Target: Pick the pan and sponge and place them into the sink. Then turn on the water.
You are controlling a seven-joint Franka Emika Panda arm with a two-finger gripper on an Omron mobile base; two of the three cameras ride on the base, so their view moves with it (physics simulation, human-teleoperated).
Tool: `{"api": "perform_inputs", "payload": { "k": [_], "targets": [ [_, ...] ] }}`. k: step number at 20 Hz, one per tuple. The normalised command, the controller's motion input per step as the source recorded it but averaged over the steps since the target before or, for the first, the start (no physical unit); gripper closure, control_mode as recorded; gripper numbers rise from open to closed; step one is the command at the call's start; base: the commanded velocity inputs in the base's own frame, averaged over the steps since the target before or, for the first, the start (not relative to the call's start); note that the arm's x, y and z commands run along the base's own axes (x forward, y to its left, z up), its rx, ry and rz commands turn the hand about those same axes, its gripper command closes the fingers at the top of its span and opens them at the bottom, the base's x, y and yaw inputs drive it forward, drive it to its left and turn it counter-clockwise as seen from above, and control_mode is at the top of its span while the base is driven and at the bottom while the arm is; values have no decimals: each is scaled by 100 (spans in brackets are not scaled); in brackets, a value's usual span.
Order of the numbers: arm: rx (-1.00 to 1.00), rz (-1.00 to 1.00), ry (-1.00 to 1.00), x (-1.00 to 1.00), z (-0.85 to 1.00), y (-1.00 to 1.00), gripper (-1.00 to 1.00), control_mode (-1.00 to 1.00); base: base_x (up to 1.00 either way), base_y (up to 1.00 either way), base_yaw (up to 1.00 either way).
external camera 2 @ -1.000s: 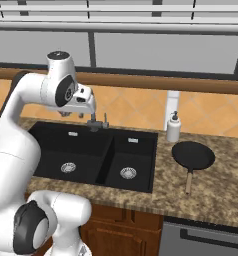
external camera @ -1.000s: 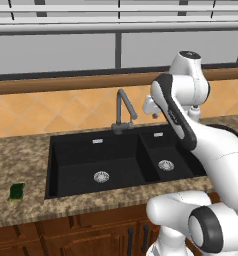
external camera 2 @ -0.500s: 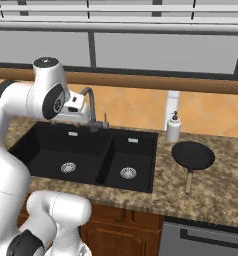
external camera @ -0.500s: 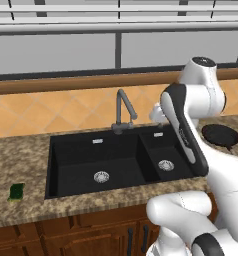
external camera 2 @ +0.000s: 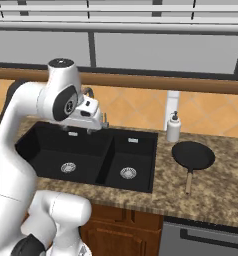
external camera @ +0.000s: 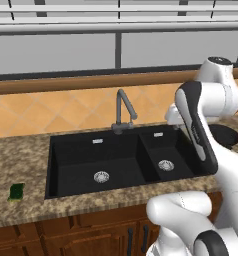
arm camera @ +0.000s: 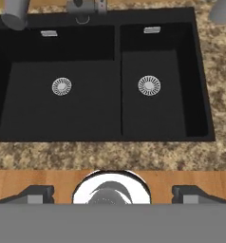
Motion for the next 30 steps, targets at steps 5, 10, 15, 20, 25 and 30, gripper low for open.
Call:
{"api": "perform_inputs", "payload": {
  "k": [5,10,15,20,25,30],
  "targets": [
    [0,-6,19,0,0,-68,-100,-100,0,0,0],
    [0,-7,15,0,0,-74,-100,-100,0,0,0],
    [0,-11,2,0,-11,-69,-100,-100,0,0,0],
    [-8,-11,0,2,-60,-74,-100,-100,0,0,0],
    [-19,-16,1,27,-63,-76,-100,-100,0,0,0],
    [-5,-11,5,41,-46,-67,-100,-100,0,0,0]
  ]
}}
